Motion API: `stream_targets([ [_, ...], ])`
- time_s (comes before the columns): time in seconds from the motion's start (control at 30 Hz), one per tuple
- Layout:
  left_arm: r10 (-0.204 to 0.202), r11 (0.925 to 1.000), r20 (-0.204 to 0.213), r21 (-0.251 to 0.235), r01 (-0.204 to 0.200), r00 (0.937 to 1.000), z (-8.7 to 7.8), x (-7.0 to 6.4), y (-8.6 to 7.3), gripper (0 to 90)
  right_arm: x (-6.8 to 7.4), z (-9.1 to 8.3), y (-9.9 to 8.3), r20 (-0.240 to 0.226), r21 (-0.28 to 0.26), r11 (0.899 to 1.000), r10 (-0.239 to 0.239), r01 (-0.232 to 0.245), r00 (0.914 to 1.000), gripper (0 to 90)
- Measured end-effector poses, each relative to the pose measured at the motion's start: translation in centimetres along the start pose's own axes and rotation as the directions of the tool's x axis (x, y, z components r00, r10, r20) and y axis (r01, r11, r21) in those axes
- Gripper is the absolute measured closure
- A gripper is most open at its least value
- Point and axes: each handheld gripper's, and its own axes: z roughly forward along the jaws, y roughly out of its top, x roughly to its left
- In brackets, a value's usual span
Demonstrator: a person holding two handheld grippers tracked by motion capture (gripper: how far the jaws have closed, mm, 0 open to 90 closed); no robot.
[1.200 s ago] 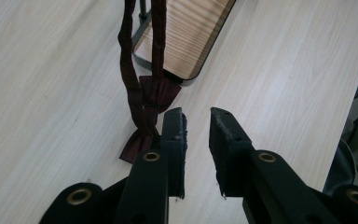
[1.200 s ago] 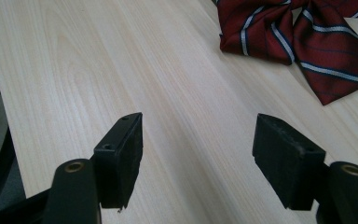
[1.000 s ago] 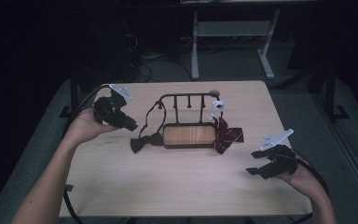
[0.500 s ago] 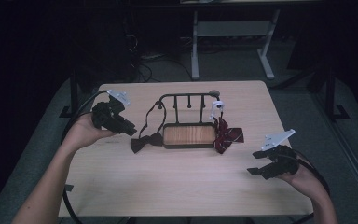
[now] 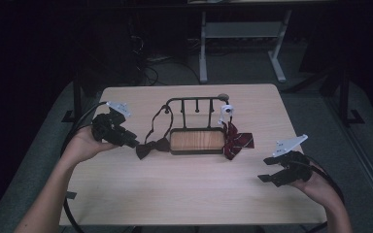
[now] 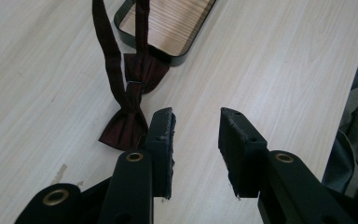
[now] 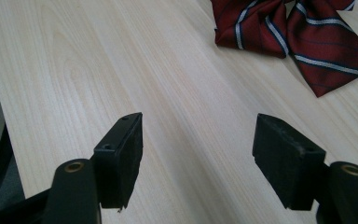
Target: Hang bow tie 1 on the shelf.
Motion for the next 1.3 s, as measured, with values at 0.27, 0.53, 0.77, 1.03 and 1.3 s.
stream_targets([
  [0.27, 0.006, 1.0, 0.002, 0.004, -0.006, 1.0, 0.5, -0.6, -0.6, 63.2, -0.1, 0.0, -0.1, -0.002, 0.006, 1.0, 0.007, -0.007, 1.0, 32.9],
  [0.53, 0.014, 0.9999, 0.004, -0.005, -0.014, 0.9999, 0.6, -1.2, -1.2, 60.8, -0.1, -0.1, -0.2, 0.001, 0.002, 1.0, 0.006, -0.006, 1.0, 32.9],
  [0.77, 0.008, 1.0, 0.006, 0.004, -0.008, 1.0, 1.1, -1.5, -2.0, 58.5, -0.1, 0.0, -0.3, -0.002, 0.002, 1.0, 0.008, -0.008, 1.0, 32.9],
  [1.03, 0.009, 1.0, 0.006, 0.001, -0.009, 0.9999, 1.6, -1.9, -2.8, 54.6, -0.1, 0.0, -0.3, -0.003, 0.001, 1.0, 0.008, -0.008, 1.0, 32.9],
  [1.3, 0.003, 1.0, -0.003, 0.003, -0.003, 1.0, 2.1, -2.2, -3.4, 51.5, -0.1, 0.2, -0.4, -0.006, 0.008, 1.0, 0.013, -0.013, 0.9999, 32.9],
])
